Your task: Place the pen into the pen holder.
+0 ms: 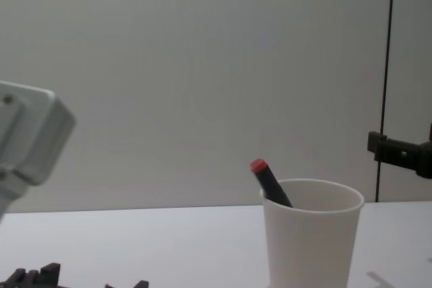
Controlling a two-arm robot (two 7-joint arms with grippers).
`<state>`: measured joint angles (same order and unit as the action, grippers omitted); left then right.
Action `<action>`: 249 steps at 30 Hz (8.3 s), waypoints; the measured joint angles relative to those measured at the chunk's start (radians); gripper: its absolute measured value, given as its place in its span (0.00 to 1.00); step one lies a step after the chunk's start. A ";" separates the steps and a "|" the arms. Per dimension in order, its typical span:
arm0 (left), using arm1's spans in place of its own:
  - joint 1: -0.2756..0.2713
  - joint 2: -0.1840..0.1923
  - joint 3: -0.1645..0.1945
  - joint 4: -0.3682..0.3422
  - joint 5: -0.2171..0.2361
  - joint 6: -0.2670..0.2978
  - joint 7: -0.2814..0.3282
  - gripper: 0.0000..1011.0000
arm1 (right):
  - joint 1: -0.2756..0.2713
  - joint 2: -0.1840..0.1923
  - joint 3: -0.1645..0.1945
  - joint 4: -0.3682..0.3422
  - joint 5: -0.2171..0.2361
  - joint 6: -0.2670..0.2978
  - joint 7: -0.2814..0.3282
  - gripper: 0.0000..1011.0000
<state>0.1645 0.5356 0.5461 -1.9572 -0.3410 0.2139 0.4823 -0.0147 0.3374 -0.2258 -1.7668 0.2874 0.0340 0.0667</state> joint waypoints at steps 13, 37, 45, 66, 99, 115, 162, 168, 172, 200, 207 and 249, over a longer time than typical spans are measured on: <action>0.069 0.043 -0.028 -0.037 -0.065 -0.102 -0.050 0.99 | 0.000 0.000 0.000 0.000 0.000 0.000 0.000 0.99; 0.039 0.059 -0.083 -0.031 -0.001 -0.092 -0.233 0.99 | 0.000 0.000 0.000 0.000 0.000 0.000 0.000 0.99; 0.027 0.039 -0.090 -0.012 0.006 -0.063 -0.254 0.99 | 0.000 0.000 0.000 0.000 0.000 0.000 0.000 0.99; 0.009 -0.010 -0.103 0.022 0.022 0.023 -0.275 0.99 | 0.000 0.000 0.000 0.000 0.000 0.000 0.000 0.99; 0.020 -0.050 -0.114 0.028 0.059 0.139 -0.288 0.99 | 0.000 0.000 0.000 0.000 0.000 0.000 0.000 0.99; 0.022 -0.070 -0.124 0.028 0.058 0.178 -0.298 0.99 | 0.000 0.000 0.000 0.000 0.000 0.000 0.000 0.99; 0.032 -0.091 -0.129 0.042 0.060 0.182 -0.319 0.65 | 0.000 0.000 0.000 0.000 0.000 0.000 0.000 0.99; 0.033 -0.091 -0.129 0.042 0.060 0.181 -0.318 0.61 | 0.000 0.000 0.000 0.000 0.000 0.000 0.000 0.99; 0.033 -0.091 -0.129 0.043 0.060 0.181 -0.317 0.58 | 0.000 0.000 0.000 0.000 0.000 0.000 0.000 0.99; 0.032 -0.091 -0.130 0.043 0.062 0.181 -0.315 0.40 | 0.000 0.000 0.000 0.000 0.000 0.000 0.000 0.99; 0.032 -0.091 -0.131 0.043 0.062 0.181 -0.314 0.36 | 0.000 0.000 0.000 0.000 0.000 0.000 0.000 0.99; 0.032 -0.091 -0.131 0.043 0.062 0.181 -0.312 0.14 | 0.000 0.000 0.000 0.000 0.000 0.000 0.000 0.99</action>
<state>0.1969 0.4448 0.4155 -1.9145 -0.2793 0.3951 0.1707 -0.0147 0.3375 -0.2259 -1.7668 0.2874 0.0341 0.0667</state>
